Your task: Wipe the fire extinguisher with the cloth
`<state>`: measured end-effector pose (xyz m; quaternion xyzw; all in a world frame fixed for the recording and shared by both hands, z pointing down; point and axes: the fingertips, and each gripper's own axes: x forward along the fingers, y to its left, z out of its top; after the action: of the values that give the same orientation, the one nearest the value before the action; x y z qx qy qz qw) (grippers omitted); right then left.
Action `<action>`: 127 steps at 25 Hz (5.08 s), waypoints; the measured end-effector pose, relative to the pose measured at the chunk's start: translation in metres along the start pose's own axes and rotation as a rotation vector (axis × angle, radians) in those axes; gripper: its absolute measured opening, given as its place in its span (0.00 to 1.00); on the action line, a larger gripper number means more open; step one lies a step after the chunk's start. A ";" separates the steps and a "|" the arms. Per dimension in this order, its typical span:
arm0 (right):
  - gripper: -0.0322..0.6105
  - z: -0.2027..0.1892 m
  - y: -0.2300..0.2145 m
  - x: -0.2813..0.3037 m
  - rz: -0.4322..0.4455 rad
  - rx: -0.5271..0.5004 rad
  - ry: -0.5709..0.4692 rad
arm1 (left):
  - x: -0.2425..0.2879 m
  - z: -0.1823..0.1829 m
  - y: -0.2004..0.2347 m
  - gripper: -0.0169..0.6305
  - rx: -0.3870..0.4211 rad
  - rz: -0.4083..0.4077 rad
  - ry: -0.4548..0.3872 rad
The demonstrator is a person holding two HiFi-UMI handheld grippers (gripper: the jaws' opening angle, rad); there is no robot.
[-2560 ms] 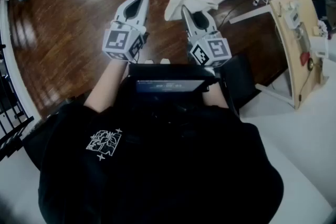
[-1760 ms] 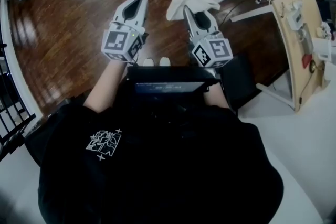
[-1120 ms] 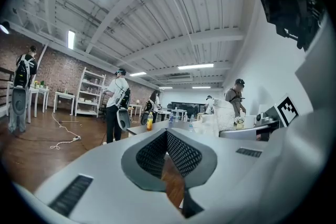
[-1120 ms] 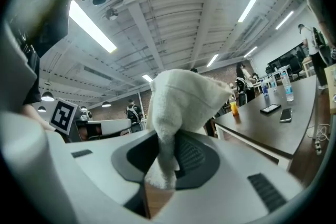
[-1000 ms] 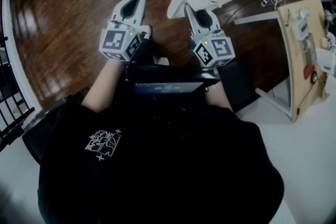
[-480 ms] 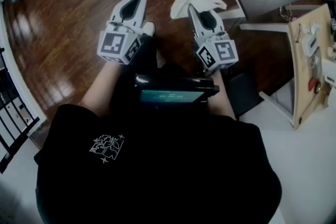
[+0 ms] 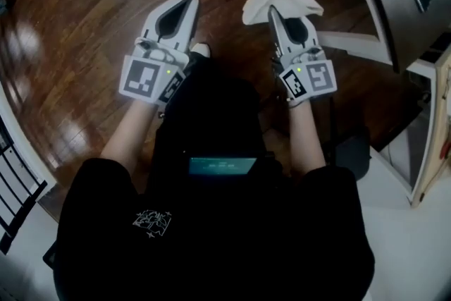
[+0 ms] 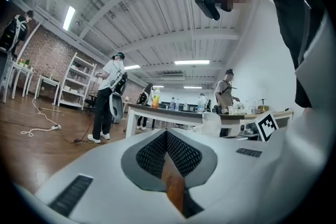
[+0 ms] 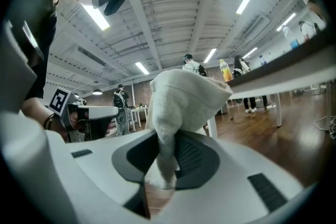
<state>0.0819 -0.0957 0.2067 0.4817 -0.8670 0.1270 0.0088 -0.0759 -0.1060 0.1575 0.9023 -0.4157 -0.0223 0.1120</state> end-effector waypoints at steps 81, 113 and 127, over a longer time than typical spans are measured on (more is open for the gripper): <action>0.19 -0.289 -0.201 0.216 -0.066 0.084 0.020 | 0.022 -0.214 0.061 0.02 0.053 0.006 -0.138; 0.19 -0.227 -0.120 0.214 0.088 0.047 -0.116 | 0.011 -0.214 0.067 0.02 0.045 0.025 -0.145; 0.19 -0.347 -0.154 0.223 0.006 0.100 0.109 | 0.010 -0.214 0.069 0.02 0.038 0.023 -0.149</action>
<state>0.0536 -0.2799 0.6055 0.4712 -0.8593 0.1964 0.0317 -0.0922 -0.1173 0.3814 0.8952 -0.4337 -0.0802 0.0641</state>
